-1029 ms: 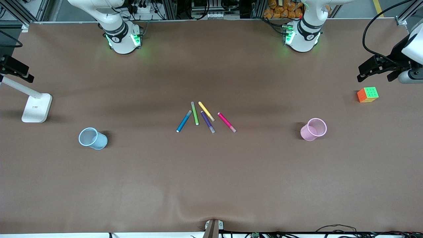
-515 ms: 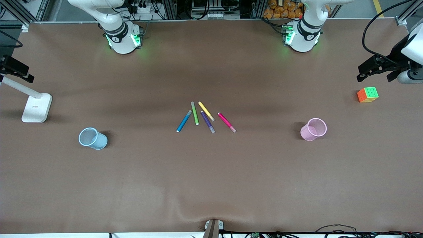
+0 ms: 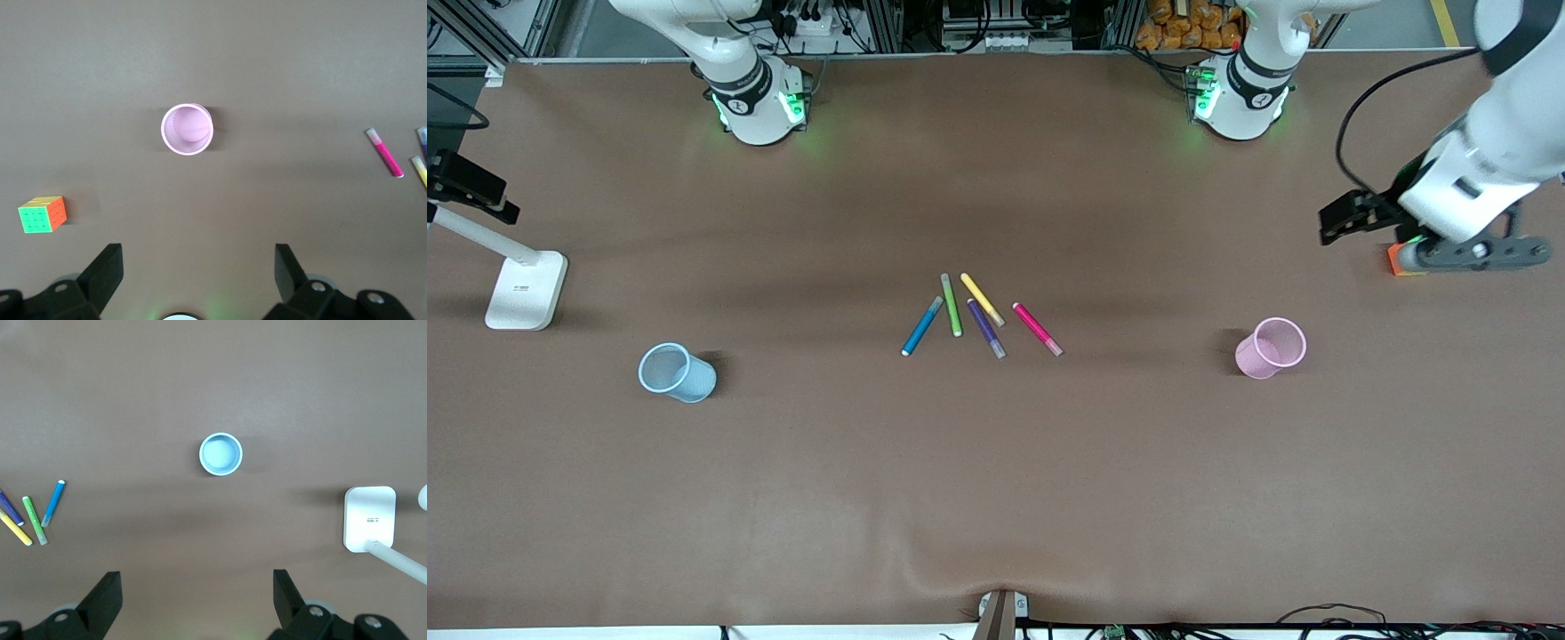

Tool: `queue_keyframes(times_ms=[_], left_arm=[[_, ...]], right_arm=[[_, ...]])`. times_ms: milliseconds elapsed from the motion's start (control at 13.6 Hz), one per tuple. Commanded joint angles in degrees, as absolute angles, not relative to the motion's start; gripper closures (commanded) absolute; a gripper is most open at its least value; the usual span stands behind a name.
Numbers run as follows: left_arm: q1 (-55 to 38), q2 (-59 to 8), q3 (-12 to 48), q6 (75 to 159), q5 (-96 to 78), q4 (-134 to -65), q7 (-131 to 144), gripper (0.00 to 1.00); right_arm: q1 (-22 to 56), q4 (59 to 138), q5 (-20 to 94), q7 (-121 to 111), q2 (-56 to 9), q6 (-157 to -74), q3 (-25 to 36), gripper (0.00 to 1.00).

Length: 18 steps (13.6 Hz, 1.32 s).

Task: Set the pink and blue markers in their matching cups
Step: 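Move the left gripper to the pink marker while the right gripper reaches the blue marker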

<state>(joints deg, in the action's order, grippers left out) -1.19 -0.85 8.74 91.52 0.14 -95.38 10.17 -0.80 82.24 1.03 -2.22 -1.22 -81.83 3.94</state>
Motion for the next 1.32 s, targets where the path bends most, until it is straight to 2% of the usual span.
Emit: queue_keyframes(times_ms=[0,368,882,1250], left_arm=[[-1.32,-3.68,10.01,92.63,0.0,-94.48,12.91,0.0],[-4.65,-9.92,12.3,97.37,0.44,-94.48,22.74,0.0],[-16.51,-20.46,12.3,105.46,1.14,-94.4,47.51,0.0],[-25.03,-34.69,11.95,107.67,3.86,-85.71,64.57,0.0]], right_arm=[[-0.53,80.78,0.88,-3.08,-8.32,-82.0,3.25,0.0],[2.2,80.95,0.35,-3.16,-16.07,-88.67,3.25,0.0],[4.92,81.12,4.82,-2.11,-23.98,-97.29,3.16,0.0],[9.65,81.21,10.72,12.27,-28.82,-103.09,3.16,0.0]])
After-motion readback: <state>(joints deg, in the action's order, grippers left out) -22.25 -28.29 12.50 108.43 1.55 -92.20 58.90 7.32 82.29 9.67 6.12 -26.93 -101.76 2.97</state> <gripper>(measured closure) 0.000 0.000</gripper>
